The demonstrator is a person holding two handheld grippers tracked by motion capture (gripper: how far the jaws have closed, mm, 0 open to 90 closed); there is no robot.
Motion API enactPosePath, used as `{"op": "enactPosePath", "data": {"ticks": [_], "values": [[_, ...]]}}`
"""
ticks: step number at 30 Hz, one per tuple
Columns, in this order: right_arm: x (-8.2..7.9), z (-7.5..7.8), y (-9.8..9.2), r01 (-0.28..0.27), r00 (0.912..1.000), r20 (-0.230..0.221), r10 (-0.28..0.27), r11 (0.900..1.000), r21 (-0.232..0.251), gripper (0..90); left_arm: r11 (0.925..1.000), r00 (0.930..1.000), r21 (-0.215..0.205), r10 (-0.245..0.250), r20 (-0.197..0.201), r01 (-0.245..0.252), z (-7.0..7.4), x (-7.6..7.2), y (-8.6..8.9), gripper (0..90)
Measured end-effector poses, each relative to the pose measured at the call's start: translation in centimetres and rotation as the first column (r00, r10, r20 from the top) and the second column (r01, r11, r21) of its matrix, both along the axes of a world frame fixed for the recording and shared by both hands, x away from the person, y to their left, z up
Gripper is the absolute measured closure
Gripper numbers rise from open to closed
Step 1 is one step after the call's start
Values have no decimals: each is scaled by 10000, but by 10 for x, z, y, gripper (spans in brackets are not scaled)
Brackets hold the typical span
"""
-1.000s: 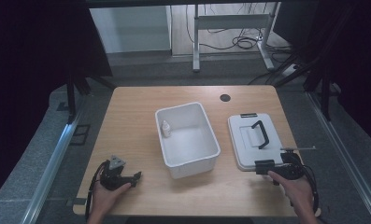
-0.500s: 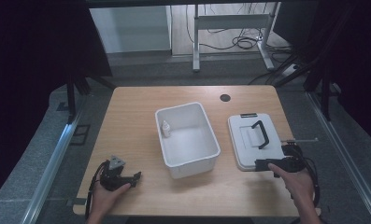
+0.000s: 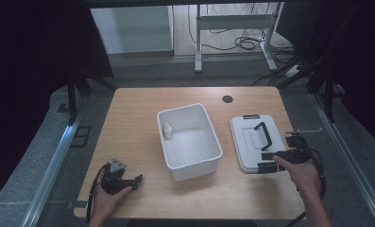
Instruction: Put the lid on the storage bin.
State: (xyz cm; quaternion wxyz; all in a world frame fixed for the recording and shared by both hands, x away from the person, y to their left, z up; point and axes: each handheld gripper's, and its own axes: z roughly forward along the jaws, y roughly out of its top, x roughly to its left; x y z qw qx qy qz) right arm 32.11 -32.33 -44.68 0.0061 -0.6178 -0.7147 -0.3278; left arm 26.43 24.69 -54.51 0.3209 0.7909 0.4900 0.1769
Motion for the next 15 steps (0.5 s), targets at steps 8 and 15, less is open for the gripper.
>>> {"op": "enactPosePath", "data": {"ticks": [8, 15], "values": [[15, 9, 2, -199, 9992, -351, 191, 9995, -231, 454, 9999, 10000, -36, -97, 9, 97, 0, 0, 1, 124], [28, 9, 2, -73, 9985, -539, 61, 9997, -212, 454, 9999, 9999, -25, -124, 11, 124, 0, 0, 2, 123]]}}
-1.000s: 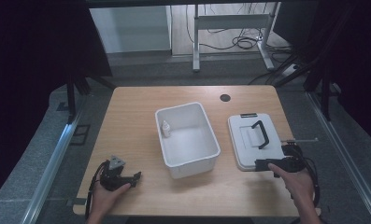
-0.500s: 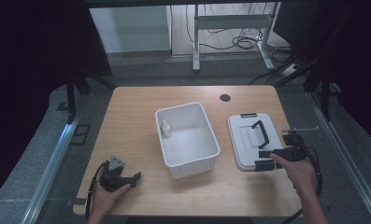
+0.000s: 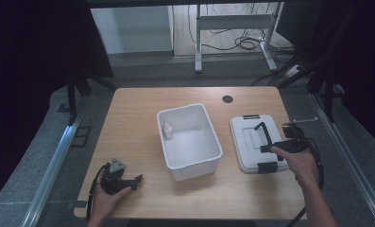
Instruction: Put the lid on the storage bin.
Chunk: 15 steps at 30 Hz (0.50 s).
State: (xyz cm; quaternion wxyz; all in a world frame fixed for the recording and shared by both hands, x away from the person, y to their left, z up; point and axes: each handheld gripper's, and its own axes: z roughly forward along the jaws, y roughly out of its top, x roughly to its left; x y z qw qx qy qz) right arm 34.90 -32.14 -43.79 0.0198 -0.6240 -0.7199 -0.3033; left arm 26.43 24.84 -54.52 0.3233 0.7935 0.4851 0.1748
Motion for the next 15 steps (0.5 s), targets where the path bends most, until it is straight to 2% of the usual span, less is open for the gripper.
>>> {"op": "enactPosePath", "data": {"ticks": [2, 10, 15], "values": [[3, 1, 1, 20, 10000, -9, -20, 10000, 94, 454, 10000, 10000, 2, -37, 1, 37, 0, 0, 0, 123], [16, 9, -1, 86, 10000, 5, -86, 9998, -202, 453, 10000, 10000, 12, -71, 5, 71, 0, 0, 1, 123], [26, 7, -4, 251, 9996, -126, -253, 9995, -173, 451, 10000, 10000, 12, -81, 6, 80, 0, 0, 1, 123]]}}
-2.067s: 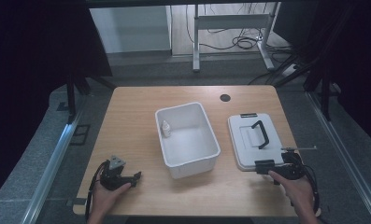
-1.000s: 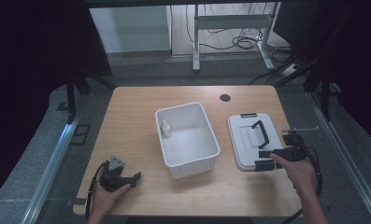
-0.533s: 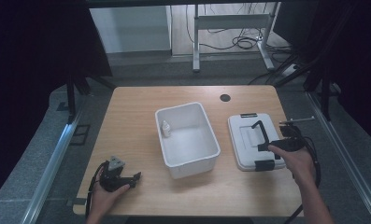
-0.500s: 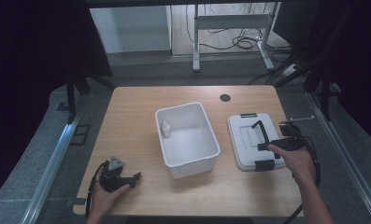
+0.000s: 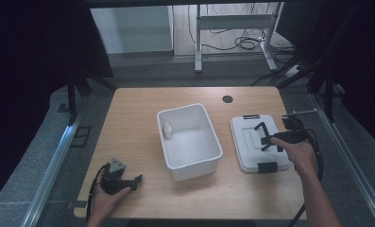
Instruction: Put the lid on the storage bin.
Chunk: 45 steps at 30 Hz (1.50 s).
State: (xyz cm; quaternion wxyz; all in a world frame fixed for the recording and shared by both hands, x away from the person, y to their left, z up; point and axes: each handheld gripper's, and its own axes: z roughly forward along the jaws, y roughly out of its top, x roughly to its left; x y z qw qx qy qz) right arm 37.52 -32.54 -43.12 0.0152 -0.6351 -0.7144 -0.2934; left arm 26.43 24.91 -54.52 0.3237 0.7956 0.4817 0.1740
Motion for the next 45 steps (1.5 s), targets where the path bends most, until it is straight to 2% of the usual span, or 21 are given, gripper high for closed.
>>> {"op": "enactPosePath", "data": {"ticks": [6, 12, 15, 21, 23, 29, 33, 35, 37, 45], "values": [[11, 2, -6, 121, 9999, -99, -119, 9998, 182, 452, 10000, 10000, 20, -20, 12, 19, 0, 0, 0, 123], [25, 2, -7, 131, 9992, -388, -133, 9999, -33, 454, 10000, 10000, 15, -5, -2, 5, 0, 0, 0, 123], [29, 1, -7, 166, 9986, -498, -165, 9999, 10, 455, 10000, 10000, 9, -3, -2, 3, 0, 0, 0, 123], [43, -2, -9, 108, 9962, -860, -150, 9987, -497, 461, 10000, 10000, 12, -1, -2, 1, 0, 0, 0, 123], [46, -2, -9, 76, 9960, -889, -122, 9986, -521, 465, 10000, 10000, 13, 0, -1, 0, 0, 0, 0, 123], [57, -8, -11, -78, 9927, -1210, -10, 9974, -720, 512, 10000, 10000, 11, 1, -3, -1, 0, 0, 0, 123], [61, -11, -9, -76, 9918, -1276, -27, 9967, -805, 535, 10000, 10000, 10, 0, -5, 0, 0, 0, 0, 123], [65, -14, -7, -45, 9919, -1265, -71, 9958, -913, 584, 10000, 10000, 9, 0, -5, 0, 0, 0, 0, 123], [67, -15, -7, -38, 9923, -1232, -86, 9949, -1005, 595, 10000, 10000, 7, 1, -3, -1, 0, 0, 0, 123], [75, -21, -8, 68, 9877, -1550, -228, 9947, -1026, 662, 10000, 10000, 12, -1, 2, 1, 0, 0, 0, 125]]}}
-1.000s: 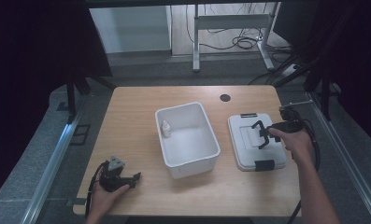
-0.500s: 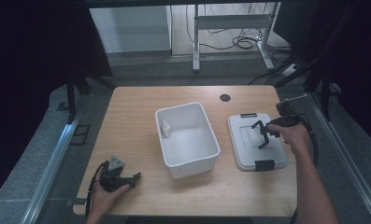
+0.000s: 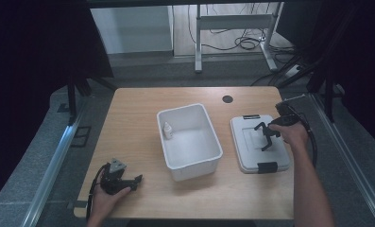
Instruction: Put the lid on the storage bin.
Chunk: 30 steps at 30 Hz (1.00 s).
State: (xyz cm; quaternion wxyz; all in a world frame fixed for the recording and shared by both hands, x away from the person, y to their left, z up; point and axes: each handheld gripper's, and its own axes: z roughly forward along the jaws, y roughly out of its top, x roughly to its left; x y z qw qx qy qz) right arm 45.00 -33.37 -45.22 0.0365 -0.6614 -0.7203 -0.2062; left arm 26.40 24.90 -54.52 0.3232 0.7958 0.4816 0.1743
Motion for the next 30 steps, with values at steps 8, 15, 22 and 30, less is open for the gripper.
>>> {"op": "enactPosePath", "data": {"ticks": [8, 15, 22, 30], "values": [[3, -6, -2, 304, 9983, -506, -292, 9993, 238, 748, 10000, 10000, -1, 27, 4, -27, 0, 0, 0, 126], [4, -11, 3, 313, 9972, -691, -295, 9992, 243, 839, 10000, 10000, 2, 29, 6, -29, 0, 0, 0, 126], [4, -10, 5, 708, 9955, -662, -677, 9965, 443, 845, 10000, 10000, -3, 31, 6, -31, 0, 0, 0, 127], [0, -7, 8, 1012, 9934, -599, -974, 9928, 642, 847, 10000, 10000, -5, 31, 5, -31, 0, 0, 0, 126]]}}
